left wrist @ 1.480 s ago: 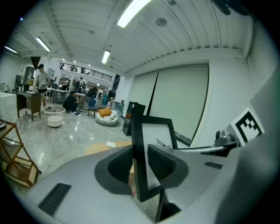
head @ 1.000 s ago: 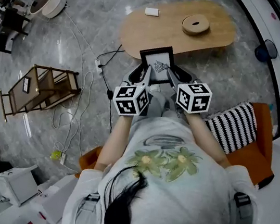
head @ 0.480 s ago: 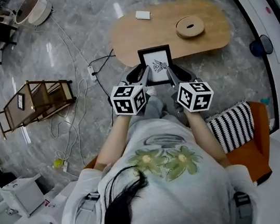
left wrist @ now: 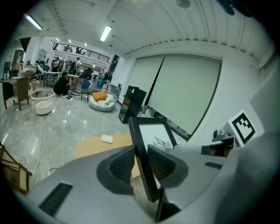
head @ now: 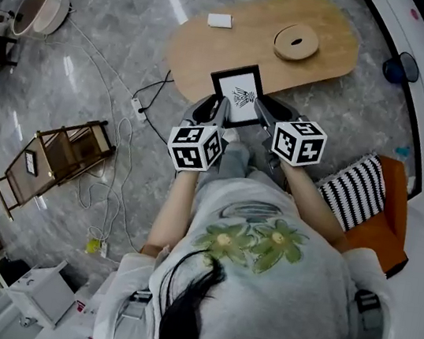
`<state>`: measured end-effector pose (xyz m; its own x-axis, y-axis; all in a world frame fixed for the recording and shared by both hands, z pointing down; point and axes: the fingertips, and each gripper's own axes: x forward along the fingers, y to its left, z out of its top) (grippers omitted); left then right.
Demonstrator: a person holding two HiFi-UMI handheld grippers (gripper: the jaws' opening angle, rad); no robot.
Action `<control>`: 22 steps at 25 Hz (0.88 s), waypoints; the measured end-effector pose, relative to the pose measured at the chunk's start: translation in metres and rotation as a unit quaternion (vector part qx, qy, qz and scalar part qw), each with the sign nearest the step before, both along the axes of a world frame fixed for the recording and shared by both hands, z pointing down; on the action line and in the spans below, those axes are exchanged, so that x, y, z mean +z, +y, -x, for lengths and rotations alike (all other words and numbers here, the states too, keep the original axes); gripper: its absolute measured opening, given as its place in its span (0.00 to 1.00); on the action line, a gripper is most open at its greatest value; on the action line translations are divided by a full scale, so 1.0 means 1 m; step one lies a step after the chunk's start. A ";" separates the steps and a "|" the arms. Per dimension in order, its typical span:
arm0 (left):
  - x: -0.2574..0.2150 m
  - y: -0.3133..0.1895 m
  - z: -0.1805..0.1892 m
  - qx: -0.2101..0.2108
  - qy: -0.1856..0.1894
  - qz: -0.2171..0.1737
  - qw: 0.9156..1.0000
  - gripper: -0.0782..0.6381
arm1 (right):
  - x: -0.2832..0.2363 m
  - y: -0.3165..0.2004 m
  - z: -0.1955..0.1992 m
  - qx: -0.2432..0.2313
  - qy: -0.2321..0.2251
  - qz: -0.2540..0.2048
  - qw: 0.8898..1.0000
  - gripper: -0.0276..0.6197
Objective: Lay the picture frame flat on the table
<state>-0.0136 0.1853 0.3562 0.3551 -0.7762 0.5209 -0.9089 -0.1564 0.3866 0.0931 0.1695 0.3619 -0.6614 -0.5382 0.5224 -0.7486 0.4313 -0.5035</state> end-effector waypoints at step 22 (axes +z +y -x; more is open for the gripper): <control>0.050 -0.073 0.010 0.053 0.005 0.061 0.997 0.25 | 0.045 -0.064 0.011 0.019 0.029 0.045 0.998 0.19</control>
<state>-0.0241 0.1125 0.4067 0.4374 -0.6649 0.6054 -0.8856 -0.2016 0.4185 0.0818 0.1053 0.4068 -0.6084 -0.5116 0.6068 -0.7928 0.3558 -0.4948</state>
